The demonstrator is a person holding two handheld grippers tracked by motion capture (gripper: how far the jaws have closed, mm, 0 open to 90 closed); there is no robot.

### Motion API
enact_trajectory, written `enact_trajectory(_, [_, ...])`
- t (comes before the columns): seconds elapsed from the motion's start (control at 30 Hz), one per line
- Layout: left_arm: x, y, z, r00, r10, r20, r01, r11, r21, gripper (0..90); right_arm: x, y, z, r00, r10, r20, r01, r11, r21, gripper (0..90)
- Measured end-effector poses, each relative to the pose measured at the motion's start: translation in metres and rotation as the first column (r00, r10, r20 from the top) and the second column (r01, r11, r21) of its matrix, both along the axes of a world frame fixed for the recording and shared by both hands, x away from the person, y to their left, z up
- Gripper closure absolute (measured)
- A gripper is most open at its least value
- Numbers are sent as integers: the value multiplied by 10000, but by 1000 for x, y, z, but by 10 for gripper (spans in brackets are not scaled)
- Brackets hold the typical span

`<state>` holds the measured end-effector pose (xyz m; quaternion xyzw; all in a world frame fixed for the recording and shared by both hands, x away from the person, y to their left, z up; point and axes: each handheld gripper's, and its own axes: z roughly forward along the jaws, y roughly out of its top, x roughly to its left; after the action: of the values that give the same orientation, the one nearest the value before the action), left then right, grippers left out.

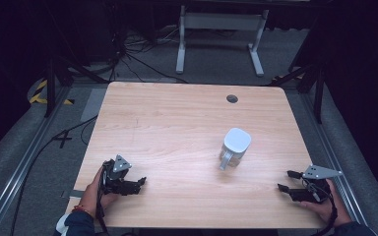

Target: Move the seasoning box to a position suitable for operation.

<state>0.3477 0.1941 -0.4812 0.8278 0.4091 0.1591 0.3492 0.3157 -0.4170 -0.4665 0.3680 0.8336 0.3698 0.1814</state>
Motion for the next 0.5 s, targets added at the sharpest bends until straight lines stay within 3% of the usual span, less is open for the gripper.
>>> enact_trajectory(0.2, [1, 1, 0, 10000, 70, -13, -70, 9999, 134, 64, 1, 0, 0, 10000, 9, 8, -9, 10000, 25, 302])
enact_trajectory(0.27, [1, 0, 1, 9992, 360, -184, -355, 9991, 245, 37, 2, 1, 0, 10000, 38, 11, -38, 10000, -6, 302])
enact_trajectory(0.33, [-1, -1, 1, 9987, 472, -170, -470, 9988, 161, 61, 3, 1, 0, 10000, 45, -1, -45, 10000, 7, 301])
enact_trajectory(0.43, [-2, -5, 3, 10000, -18, -2, 18, 9996, 268, 129, 3, 1, 0, 10000, 73, -1, -73, 10000, -38, 309])
enact_trajectory(0.5, [-2, -7, 4, 9999, -41, -122, 44, 9997, 257, 153, 3, 1, 1, 9999, 82, -68, -82, 9999, -90, 328])
